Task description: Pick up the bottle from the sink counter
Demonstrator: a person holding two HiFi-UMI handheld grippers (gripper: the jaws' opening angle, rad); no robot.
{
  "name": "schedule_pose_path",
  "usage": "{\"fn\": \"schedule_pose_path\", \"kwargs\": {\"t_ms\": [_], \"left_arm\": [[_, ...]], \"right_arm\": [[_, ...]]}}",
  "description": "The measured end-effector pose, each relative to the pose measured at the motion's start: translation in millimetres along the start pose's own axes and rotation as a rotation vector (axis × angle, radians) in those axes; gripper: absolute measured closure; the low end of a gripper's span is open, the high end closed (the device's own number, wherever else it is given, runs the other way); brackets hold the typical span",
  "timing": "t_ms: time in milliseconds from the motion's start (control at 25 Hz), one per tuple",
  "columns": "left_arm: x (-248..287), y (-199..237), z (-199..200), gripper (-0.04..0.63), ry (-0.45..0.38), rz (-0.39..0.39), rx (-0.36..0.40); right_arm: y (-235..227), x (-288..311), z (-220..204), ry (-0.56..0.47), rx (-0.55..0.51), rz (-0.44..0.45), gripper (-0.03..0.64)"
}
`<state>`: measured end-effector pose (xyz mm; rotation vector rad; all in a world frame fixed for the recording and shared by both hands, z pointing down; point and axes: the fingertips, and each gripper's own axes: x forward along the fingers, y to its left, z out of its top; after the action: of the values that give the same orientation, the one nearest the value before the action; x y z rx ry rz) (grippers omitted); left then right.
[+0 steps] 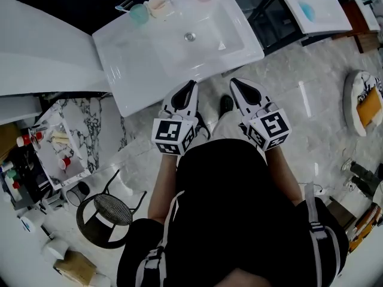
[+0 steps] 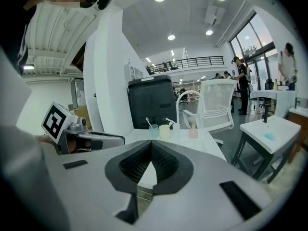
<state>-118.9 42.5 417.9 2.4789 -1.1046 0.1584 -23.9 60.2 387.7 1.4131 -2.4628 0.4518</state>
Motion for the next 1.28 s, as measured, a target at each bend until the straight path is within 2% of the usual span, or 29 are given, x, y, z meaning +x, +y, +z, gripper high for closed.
{"fn": "schedule_pose_path", "kwargs": {"t_ms": [240,520,760,960,1280], "left_arm": [[8.2,5.2,-1.9,0.575,0.021,-0.002,0.001],[32.5,11.0,12.8,0.575,0.045,0.027,0.007],[64.8,20.1,42.5,0.575,-0.001,0.081,-0.007],[99.7,28.7,58.6,0.575,-0.015,0.135,0.047],[147.5,30.3,67.2,0.575,-0.021,0.174,0.066]], "right_arm": [[-6.7,18.3,0.5,-0.001,0.004,0.026,0.612],[-27.5,51.9,20.2,-0.014,-0.001,0.089,0.612],[-57.3,83.1,44.7,-0.026,-0.021,0.157,0.612],[-88.7,111.1,59.1,-0.028,-0.034,0.201,0.612],[-136.7,152.2,68.6,-0.010,-0.037,0.256,0.612]]}}
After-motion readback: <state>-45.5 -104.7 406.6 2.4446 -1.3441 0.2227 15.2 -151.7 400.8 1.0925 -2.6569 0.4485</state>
